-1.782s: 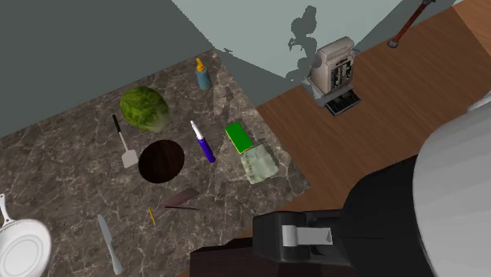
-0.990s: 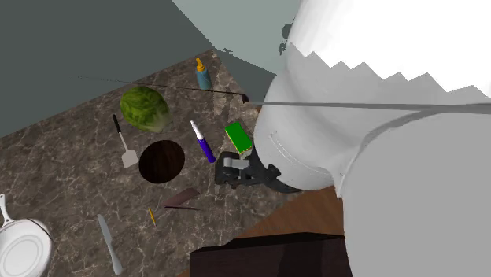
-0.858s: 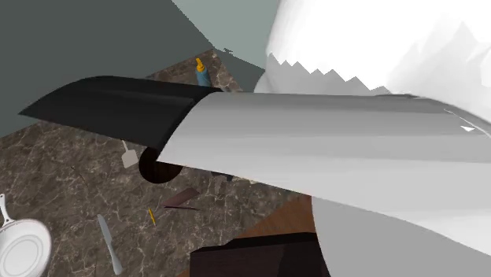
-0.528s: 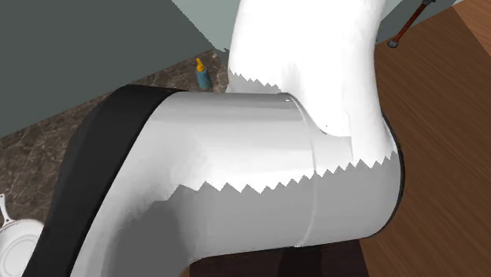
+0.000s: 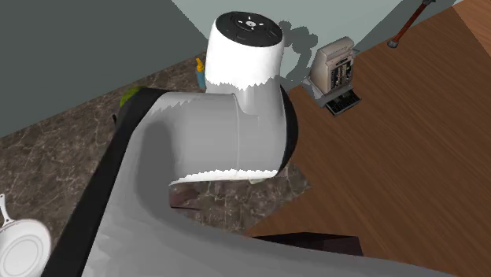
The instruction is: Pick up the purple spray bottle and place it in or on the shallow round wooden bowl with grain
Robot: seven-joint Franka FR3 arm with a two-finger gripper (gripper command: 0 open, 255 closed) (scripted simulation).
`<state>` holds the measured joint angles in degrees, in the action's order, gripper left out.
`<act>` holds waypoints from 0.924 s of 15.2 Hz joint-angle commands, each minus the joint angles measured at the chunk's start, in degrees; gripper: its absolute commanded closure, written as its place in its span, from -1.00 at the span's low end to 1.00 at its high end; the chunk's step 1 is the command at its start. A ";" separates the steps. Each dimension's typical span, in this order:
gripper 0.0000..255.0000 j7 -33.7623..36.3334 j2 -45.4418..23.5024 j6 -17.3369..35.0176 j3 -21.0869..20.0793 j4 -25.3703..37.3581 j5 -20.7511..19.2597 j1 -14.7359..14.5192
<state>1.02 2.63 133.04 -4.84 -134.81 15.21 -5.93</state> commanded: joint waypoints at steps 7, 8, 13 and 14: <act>-1.00 -0.65 -17.69 7.44 -1.83 11.28 1.53 -1.92; -1.00 -0.67 -19.89 8.08 -2.02 12.96 1.57 -2.15; -1.00 -0.66 -27.27 10.19 -2.56 18.66 1.56 -3.01; -1.00 -0.70 -27.89 10.75 -2.62 18.73 1.61 -3.10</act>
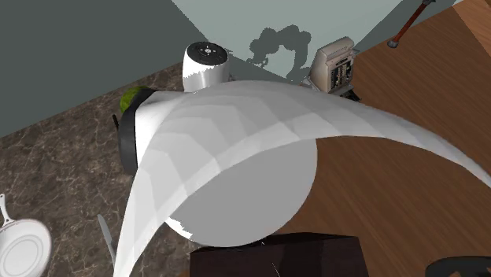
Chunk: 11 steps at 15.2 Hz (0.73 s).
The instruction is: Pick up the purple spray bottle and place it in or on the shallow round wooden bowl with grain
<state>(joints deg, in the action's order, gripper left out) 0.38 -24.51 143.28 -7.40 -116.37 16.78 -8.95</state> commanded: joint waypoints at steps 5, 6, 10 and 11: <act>-1.00 -0.26 -4.31 3.58 -0.35 0.89 0.32 -0.60; -1.00 -0.26 -4.31 3.58 -0.35 0.88 0.33 -0.60; -1.00 -0.26 -4.31 3.58 -0.35 0.89 0.32 -0.60; -1.00 -0.26 -4.31 3.58 -0.35 0.89 0.32 -0.60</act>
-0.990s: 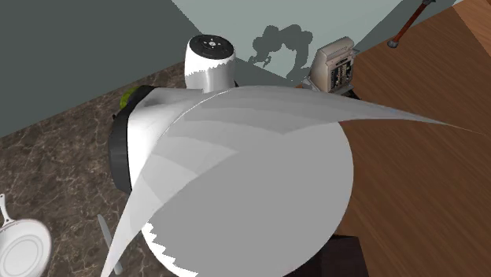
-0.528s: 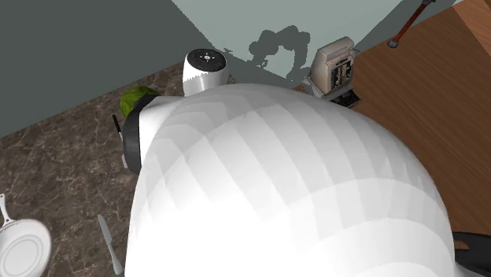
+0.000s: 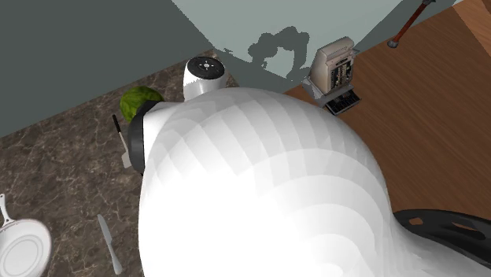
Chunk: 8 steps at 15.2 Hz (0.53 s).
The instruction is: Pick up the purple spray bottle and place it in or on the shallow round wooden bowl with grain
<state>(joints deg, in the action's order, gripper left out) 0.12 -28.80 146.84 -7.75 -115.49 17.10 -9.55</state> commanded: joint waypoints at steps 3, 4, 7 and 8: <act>1.00 0.00 -0.01 0.01 0.00 0.01 0.00 0.00; 1.00 0.00 -0.01 0.01 0.00 0.01 0.00 0.00; 1.00 0.00 -0.01 0.01 0.00 0.00 0.00 0.00; 1.00 0.00 -0.01 0.01 0.00 0.00 0.00 0.00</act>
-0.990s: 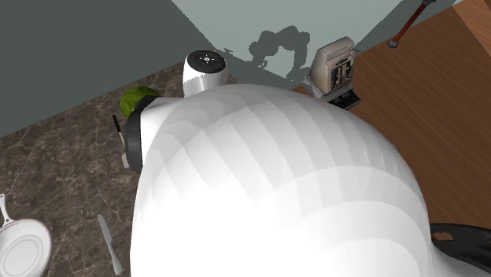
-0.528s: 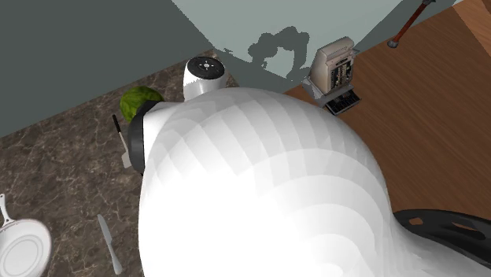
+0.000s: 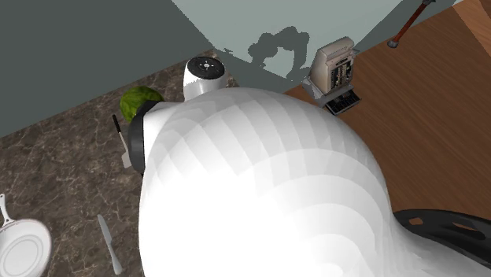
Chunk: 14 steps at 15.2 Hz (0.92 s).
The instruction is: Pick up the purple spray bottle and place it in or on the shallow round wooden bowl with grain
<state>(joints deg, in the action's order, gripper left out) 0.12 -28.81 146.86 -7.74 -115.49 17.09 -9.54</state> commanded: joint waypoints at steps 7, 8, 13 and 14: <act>1.00 0.52 1.84 -1.65 0.12 -0.15 -0.23 -0.04; 1.00 0.69 2.44 -2.22 0.16 -0.18 -0.31 -0.05; 1.00 1.57 5.35 -5.11 0.36 -0.14 -0.74 -0.08; 1.00 1.74 5.90 -5.70 0.39 -0.10 -0.82 -0.09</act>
<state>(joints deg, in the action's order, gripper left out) 1.54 -23.45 141.77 -7.37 -115.69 16.40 -9.52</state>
